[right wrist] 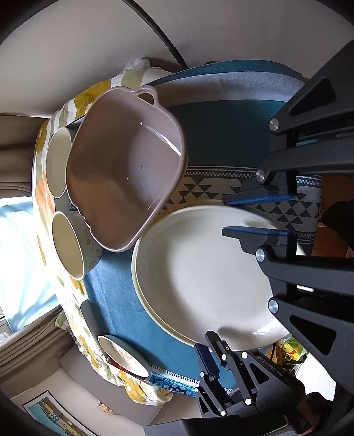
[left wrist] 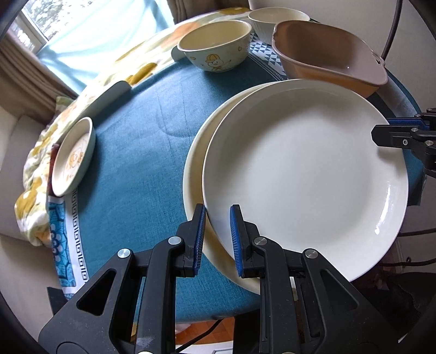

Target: Organize plates and bowls

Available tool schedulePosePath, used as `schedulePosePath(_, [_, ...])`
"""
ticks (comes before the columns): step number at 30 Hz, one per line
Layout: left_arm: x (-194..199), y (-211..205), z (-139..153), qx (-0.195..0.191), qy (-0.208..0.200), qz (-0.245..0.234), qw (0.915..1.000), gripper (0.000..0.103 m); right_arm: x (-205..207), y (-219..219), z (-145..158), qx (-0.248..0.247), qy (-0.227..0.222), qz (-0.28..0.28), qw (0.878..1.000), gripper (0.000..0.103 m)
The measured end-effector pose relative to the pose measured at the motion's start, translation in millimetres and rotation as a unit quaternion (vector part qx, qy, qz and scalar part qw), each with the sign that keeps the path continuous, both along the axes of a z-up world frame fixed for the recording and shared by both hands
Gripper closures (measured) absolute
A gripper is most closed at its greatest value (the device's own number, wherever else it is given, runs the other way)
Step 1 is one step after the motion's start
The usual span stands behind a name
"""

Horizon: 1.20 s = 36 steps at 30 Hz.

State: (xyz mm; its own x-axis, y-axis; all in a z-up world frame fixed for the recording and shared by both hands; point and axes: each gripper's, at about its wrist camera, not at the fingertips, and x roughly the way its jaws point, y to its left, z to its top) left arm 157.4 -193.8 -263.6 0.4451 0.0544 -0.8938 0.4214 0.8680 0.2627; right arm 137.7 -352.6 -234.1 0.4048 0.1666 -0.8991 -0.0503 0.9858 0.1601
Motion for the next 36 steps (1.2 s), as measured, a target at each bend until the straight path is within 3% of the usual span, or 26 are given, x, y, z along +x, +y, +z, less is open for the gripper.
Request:
schedulePosePath(11, [1, 3, 3, -0.008, -0.001, 0.008, 0.9999, 0.087, 2, 4, 0, -0.003, -0.003, 0.004, 1.000, 0.089])
schedulePosePath(15, [4, 8, 8, -0.027, 0.008, 0.014, 0.9995, 0.087, 1, 2, 2, 0.005, -0.005, 0.000, 1.000, 0.089])
schedulePosePath(20, [5, 19, 37, -0.064, -0.009, 0.035, 0.9973, 0.083, -6, 4, 24, 0.025, -0.035, 0.015, 0.999, 0.089])
schedulePosePath(21, [5, 22, 43, -0.072, -0.014, 0.043, 0.9964, 0.073, -6, 5, 27, 0.030, -0.036, 0.021, 0.999, 0.089])
schedulePosePath(24, [4, 36, 66, -0.084, -0.047, 0.074, 0.9926, 0.007, -4, 5, 38, 0.067, -0.047, 0.026, 0.996, 0.088])
schedulePosePath(25, [2, 41, 75, -0.090, -0.067, 0.081, 0.9903, 0.001, -4, 7, 43, 0.069, -0.053, 0.026, 0.996, 0.078])
schedulePosePath(26, [0, 46, 84, -0.099, -0.079, 0.085, 0.9882, 0.001, -4, 9, 48, 0.066, -0.063, 0.027, 0.995, 0.066])
schedulePosePath(27, [1, 52, 91, -0.104, -0.082, 0.091, 0.9870, 0.001, -3, 12, 53, 0.067, -0.074, 0.032, 0.994, 0.033])
schedulePosePath(28, [2, 57, 96, -0.106, -0.082, 0.100, 0.9859, 0.001, -1, 15, 59, 0.074, -0.084, 0.040, 0.993, 0.007])
schedulePosePath(29, [3, 63, 100, -0.109, -0.082, 0.110, 0.9845, 0.001, 1, 18, 65, 0.080, -0.094, 0.050, 0.991, 0.004])
schedulePosePath(36, [12, 119, 125, -0.119, -0.101, 0.177, 0.9716, 0.001, 38, 69, 103, 0.066, -0.119, 0.127, 0.982, 0.003])
